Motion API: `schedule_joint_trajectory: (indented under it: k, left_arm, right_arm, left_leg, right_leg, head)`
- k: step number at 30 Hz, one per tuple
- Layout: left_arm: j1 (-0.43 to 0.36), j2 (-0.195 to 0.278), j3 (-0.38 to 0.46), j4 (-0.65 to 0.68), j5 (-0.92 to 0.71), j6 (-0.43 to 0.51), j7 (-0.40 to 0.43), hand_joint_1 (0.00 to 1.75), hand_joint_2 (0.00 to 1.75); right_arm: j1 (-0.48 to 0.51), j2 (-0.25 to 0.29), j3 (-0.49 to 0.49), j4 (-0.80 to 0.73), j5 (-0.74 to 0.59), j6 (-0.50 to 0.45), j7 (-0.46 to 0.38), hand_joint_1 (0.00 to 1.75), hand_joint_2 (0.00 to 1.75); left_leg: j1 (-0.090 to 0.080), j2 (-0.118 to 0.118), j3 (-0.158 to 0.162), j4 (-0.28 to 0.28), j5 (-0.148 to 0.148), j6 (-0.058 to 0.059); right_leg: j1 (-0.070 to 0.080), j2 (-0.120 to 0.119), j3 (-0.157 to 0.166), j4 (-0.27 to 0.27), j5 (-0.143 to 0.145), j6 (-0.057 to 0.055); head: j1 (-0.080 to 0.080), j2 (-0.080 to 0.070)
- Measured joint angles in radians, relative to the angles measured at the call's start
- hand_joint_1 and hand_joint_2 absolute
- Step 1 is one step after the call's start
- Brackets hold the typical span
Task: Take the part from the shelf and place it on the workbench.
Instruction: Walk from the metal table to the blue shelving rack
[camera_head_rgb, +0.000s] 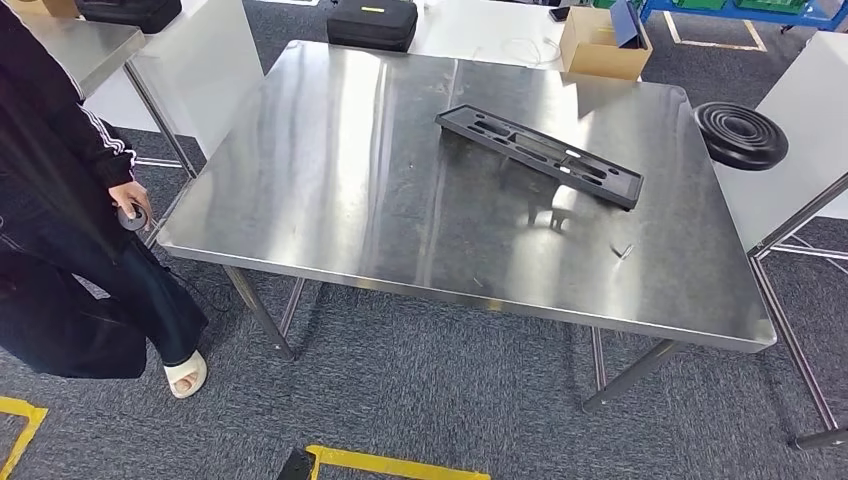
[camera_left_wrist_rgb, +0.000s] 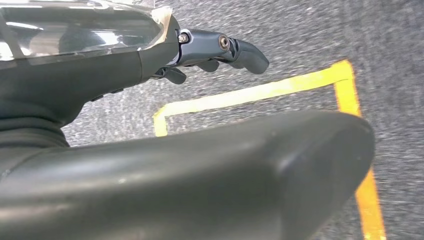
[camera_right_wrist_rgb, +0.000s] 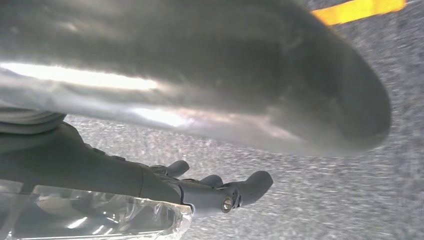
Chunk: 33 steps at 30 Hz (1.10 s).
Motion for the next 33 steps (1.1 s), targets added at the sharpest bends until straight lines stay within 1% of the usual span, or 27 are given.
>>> schedule_joint_trajectory:
  k: [1, 2, 3, 5, 6, 7, 9, 10, 11, 13, 14, 15, 16, 17, 18, 19, 20, 21, 22, 24, 25, 27, 29, 30, 31, 32, 33]
  left_arm:
    - [0.0, 0.0, 0.0, 0.0, 0.0, 0.0, 0.0, 0.0, 0.0]
    - [0.0, 0.0, 0.0, 0.0, 0.0, 0.0, 0.0, 0.0, 0.0]
    - [0.0, 0.0, 0.0, 0.0, 0.0, 0.0, 0.0, 0.0, 0.0]
    - [0.0, -0.001, 0.0, 0.0, 0.0, 0.0, 0.0, 0.0, 0.0]
    - [0.0, -0.001, 0.0, 0.0, 0.0, 0.0, 0.0, 0.0, 0.0]
    - [0.0, -0.001, 0.0, 0.0, -0.001, 0.0, 0.001, 0.0, 0.0]
    - [0.0, -0.001, -0.001, 0.0, -0.005, -0.002, 0.004, 0.0, 0.0]
    - [0.001, 0.0, -0.001, 0.0, -0.006, -0.002, 0.006, 0.0, 0.0]
    - [0.001, 0.0, 0.0, 0.0, -0.006, -0.003, 0.008, 0.0, 0.0]
    - [0.001, 0.0, 0.0, 0.0, -0.003, -0.002, 0.01, 0.0, 0.0]
    - [0.002, 0.0, 0.0, 0.0, -0.001, -0.002, 0.01, 0.0, 0.0]
    - [0.002, 0.001, 0.0, 0.0, 0.0, -0.001, 0.01, 0.0, 0.0]
    - [0.003, 0.002, 0.0, 0.0, 0.002, 0.0, 0.01, 0.0, 0.0]
    - [0.003, 0.002, 0.0, 0.0, 0.002, 0.0, 0.01, 0.0, 0.0]
    - [0.003, 0.003, 0.0, 0.0, 0.003, 0.001, 0.009, 0.0, 0.0]
    - [0.003, 0.004, 0.0, 0.0, 0.004, 0.001, 0.008, 0.0, 0.0]
    - [0.003, 0.004, 0.0, 0.0, 0.006, 0.002, 0.007, 0.0, 0.0]
    - [0.003, 0.005, 0.001, 0.0, 0.007, 0.002, 0.005, 0.0, 0.0]
    - [0.003, 0.005, 0.001, 0.0, 0.009, 0.002, 0.004, 0.0, 0.0]
    - [0.005, 0.006, 0.002, 0.0, 0.012, 0.003, 0.002, 0.0, 0.0]
    - [0.005, 0.007, 0.002, 0.0, 0.013, 0.003, 0.0, 0.0, 0.0]
    - [0.005, 0.007, 0.003, 0.0, 0.014, 0.003, -0.003, 0.0, 0.0]
    - [0.006, 0.007, 0.003, 0.0, 0.014, 0.003, -0.005, 0.0, 0.0]
    - [0.006, 0.007, 0.003, 0.0, 0.014, 0.003, -0.005, 0.0, 0.0]
    - [0.006, 0.007, 0.003, 0.0, 0.014, 0.003, -0.005, 0.0, 0.0]
    - [0.007, 0.007, 0.003, 0.0, 0.014, 0.003, -0.005, 0.0, 0.0]
    - [0.007, 0.007, 0.004, 0.0, 0.014, 0.003, -0.006, 0.0, 0.0]
  right_arm:
    - [0.0, -0.001, -0.002, 0.0, 0.0, 0.0, 0.0, 0.0, 0.0]
    - [0.0, -0.001, -0.003, 0.0, 0.0, 0.0, 0.0, 0.0, 0.0]
    - [0.0, -0.001, -0.004, 0.0, 0.0, 0.0, 0.0, 0.0, 0.0]
    - [-0.003, -0.001, -0.005, 0.0, 0.0, 0.0, -0.001, 0.0, 0.0]
    - [-0.004, -0.001, -0.005, 0.0, 0.0, 0.0, -0.001, 0.0, 0.0]
    - [-0.004, -0.001, -0.006, 0.0, 0.0, -0.001, -0.001, 0.0, 0.0]
    - [-0.002, -0.001, -0.007, 0.001, -0.001, -0.001, -0.002, 0.0, 0.0]
    - [-0.002, -0.001, -0.007, 0.001, -0.001, -0.002, -0.003, 0.0, 0.0]
    - [-0.003, -0.001, -0.007, 0.001, 0.001, -0.002, -0.004, 0.0, 0.0]
    - [-0.004, -0.002, -0.007, 0.001, 0.007, -0.001, -0.007, 0.0, 0.0]
    - [-0.003, -0.002, -0.007, 0.001, 0.01, -0.001, -0.009, 0.0, 0.0]
    - [-0.003, -0.002, -0.007, 0.001, 0.013, -0.001, -0.011, 0.0, 0.0]
    - [-0.003, -0.002, -0.007, 0.001, 0.015, 0.0, -0.012, 0.0, 0.0]
    - [-0.003, -0.003, -0.007, 0.001, 0.017, 0.0, -0.014, 0.0, 0.0]
    - [-0.004, -0.003, -0.007, 0.001, 0.02, 0.001, -0.014, 0.0, 0.0]
    - [-0.004, -0.003, -0.007, 0.001, 0.022, 0.001, -0.014, 0.0, 0.0]
    - [-0.004, -0.003, -0.007, 0.001, 0.025, 0.001, -0.014, 0.0, 0.0]
    - [-0.006, -0.003, -0.007, 0.001, 0.028, 0.0, -0.014, 0.0, 0.0]
    - [-0.007, -0.003, -0.007, 0.001, 0.029, 0.0, -0.014, 0.0, 0.0]
    - [-0.008, -0.005, -0.007, 0.001, 0.03, 0.0, -0.015, 0.0, 0.0]
    - [-0.008, -0.005, -0.008, 0.001, 0.03, 0.0, -0.016, 0.0, 0.0]
    - [-0.007, -0.006, -0.009, 0.001, 0.023, 0.001, -0.023, 0.0, 0.0]
    - [-0.008, -0.006, -0.014, 0.001, 0.012, 0.004, -0.034, 0.0, 0.0]
    - [-0.009, -0.007, -0.017, 0.001, 0.008, 0.004, -0.037, 0.0, 0.0]
    - [-0.009, -0.007, -0.02, 0.001, 0.007, 0.004, -0.039, 0.0, 0.0]
    - [-0.009, -0.008, -0.023, 0.001, 0.007, 0.004, -0.041, 0.0, 0.0]
    - [-0.009, -0.008, -0.026, 0.001, 0.008, 0.004, -0.042, 0.0, 0.0]
  left_leg:
    - [-0.001, 0.001, -0.014, 0.001, 0.012, -0.001]
    - [-0.002, 0.001, -0.026, 0.002, 0.023, -0.003]
    - [-0.002, 0.001, -0.037, 0.002, 0.034, -0.007]
    - [-0.005, 0.001, -0.05, 0.004, 0.053, -0.017]
    - [-0.007, 0.001, -0.052, 0.003, 0.062, -0.022]
    - [-0.007, 0.002, -0.054, 0.002, 0.071, -0.028]
    - [-0.004, 0.002, -0.058, 0.003, 0.077, -0.04]
    - [-0.001, 0.001, -0.064, 0.018, 0.055, -0.045]
    - [0.002, -0.001, -0.074, 0.05, 0.015, -0.051]
    - [0.005, -0.003, -0.104, 0.169, -0.092, -0.06]
    - [0.006, -0.004, -0.115, 0.233, -0.127, -0.064]
    - [0.007, -0.004, -0.117, 0.279, -0.135, -0.067]
    - [0.008, -0.004, -0.105, 0.295, -0.122, -0.069]
    - [0.01, -0.004, -0.074, 0.272, -0.094, -0.07]
    - [0.013, -0.004, -0.027, 0.216, -0.067, -0.07]
    - [0.013, -0.005, 0.025, 0.146, -0.058, -0.069]
    - [0.013, -0.006, 0.068, 0.082, -0.06, -0.066]
    - [0.01, -0.008, 0.093, 0.037, -0.07, -0.062]
    - [0.006, -0.01, 0.1, 0.017, -0.079, -0.057]
    - [0.002, -0.009, 0.087, 0.007, -0.07, -0.037]
    - [0.001, -0.007, 0.077, 0.004, -0.06, -0.024]
    - [0.002, -0.002, 0.052, -0.002, -0.034, -0.003]
    - [0.001, 0.0, 0.022, -0.002, -0.01, 0.003]
    - [0.0, 0.001, 0.006, -0.001, 0.003, 0.003]
    - [0.0, 0.002, -0.01, 0.0, 0.016, 0.001]
    - [0.0, 0.003, -0.026, 0.0, 0.029, -0.001]
    - [0.001, 0.003, -0.04, 0.0, 0.041, -0.004]
  right_leg:
    - [0.0, 0.0, 0.018, 0.005, 0.015, 0.01]
    - [0.0, 0.0, 0.054, -0.026, 0.04, 0.02]
    - [0.0, 0.001, 0.105, -0.091, 0.06, 0.025]
    - [0.006, 0.002, 0.215, -0.249, 0.063, 0.019]
    - [0.01, 0.003, 0.244, -0.3, 0.054, 0.012]
    - [0.014, 0.003, 0.255, -0.325, 0.046, 0.005]
    - [0.011, 0.001, 0.242, -0.327, 0.055, -0.011]
    - [0.009, 0.0, 0.235, -0.326, 0.064, -0.023]
    - [0.005, -0.002, 0.225, -0.327, 0.074, -0.035]
    - [0.006, -0.005, 0.201, -0.326, 0.096, -0.05]
    - [0.008, -0.006, 0.19, -0.325, 0.107, -0.051]
    - [0.008, -0.008, 0.177, -0.323, 0.117, -0.05]
    - [0.009, -0.008, 0.164, -0.319, 0.127, -0.047]
    - [0.008, -0.009, 0.151, -0.313, 0.134, -0.043]
    - [0.007, -0.009, 0.137, -0.305, 0.14, -0.039]
    - [0.008, -0.009, 0.124, -0.296, 0.144, -0.034]
    - [0.009, -0.009, 0.114, -0.287, 0.147, -0.029]
    - [0.01, -0.009, 0.106, -0.281, 0.152, -0.022]
    - [0.011, -0.01, 0.099, -0.278, 0.158, -0.013]
    - [0.008, -0.01, 0.088, -0.275, 0.168, 0.003]
    - [0.007, -0.008, 0.078, -0.264, 0.158, 0.005]
    - [0.006, -0.005, 0.046, -0.193, 0.093, -0.004]
    - [0.006, -0.002, 0.011, -0.068, 0.013, -0.011]
    - [0.006, -0.001, 0.004, -0.017, -0.005, -0.007]
    - [0.005, -0.001, 0.012, 0.004, -0.003, 0.002]
    - [0.003, -0.001, 0.037, -0.011, 0.014, 0.014]
    - [0.002, -0.001, 0.081, -0.064, 0.037, 0.024]
  head:
    - [0.0, 0.0]
    - [0.0, 0.0]
    - [0.0, 0.0]
    - [0.0, 0.0]
    - [0.0, 0.0]
    - [-0.001, 0.0]
    - [-0.002, 0.0]
    - [-0.002, 0.0]
    - [-0.003, 0.0]
    - [-0.006, 0.0]
    - [-0.007, 0.0]
    - [-0.007, 0.0]
    - [-0.008, 0.0]
    - [-0.008, 0.0]
    - [-0.008, 0.0]
    - [-0.008, 0.0]
    - [-0.007, 0.0]
    - [-0.007, 0.0]
    - [-0.007, 0.0]
    - [-0.007, 0.0]
    - [-0.006, 0.0]
    - [-0.003, 0.0]
    - [0.0, 0.0]
    - [0.0, 0.0]
    - [0.0, 0.0]
    - [0.0, 0.0]
    - [0.0, 0.0]
